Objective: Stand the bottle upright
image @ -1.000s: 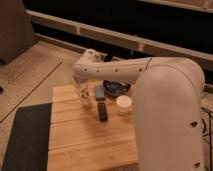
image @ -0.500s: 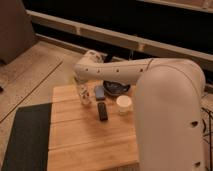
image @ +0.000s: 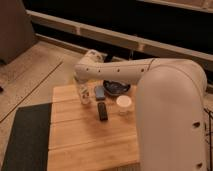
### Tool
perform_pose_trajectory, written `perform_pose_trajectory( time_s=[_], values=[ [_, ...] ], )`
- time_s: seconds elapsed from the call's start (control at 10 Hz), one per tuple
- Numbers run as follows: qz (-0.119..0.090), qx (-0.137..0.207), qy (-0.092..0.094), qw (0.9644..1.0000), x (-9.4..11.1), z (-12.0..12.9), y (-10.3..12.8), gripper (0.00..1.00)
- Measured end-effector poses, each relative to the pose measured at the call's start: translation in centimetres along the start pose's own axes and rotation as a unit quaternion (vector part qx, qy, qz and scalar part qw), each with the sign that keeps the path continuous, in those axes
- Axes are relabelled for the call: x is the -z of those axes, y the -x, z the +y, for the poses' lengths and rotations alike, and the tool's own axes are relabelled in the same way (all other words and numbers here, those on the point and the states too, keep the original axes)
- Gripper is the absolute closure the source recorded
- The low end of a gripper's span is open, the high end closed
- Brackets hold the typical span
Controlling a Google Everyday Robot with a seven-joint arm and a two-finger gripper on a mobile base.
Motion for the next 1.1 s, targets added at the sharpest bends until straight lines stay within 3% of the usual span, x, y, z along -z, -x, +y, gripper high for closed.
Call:
perform_pose_trajectory(
  time_s=[0.4,0.8,1.0,1.1],
  values=[
    [-0.031,-0.027,0.009,0.9991,0.4,1.2,0.7,0.94],
    [-0.029,-0.034,0.019,0.9988,-0.5,2.3,-0.4,0.94],
    [-0.027,-0.040,0.023,0.9986,-0.8,2.5,-0.8,0.84],
    [-0.024,-0.045,0.024,0.9984,-0.9,2.5,-1.1,0.74]
  ],
)
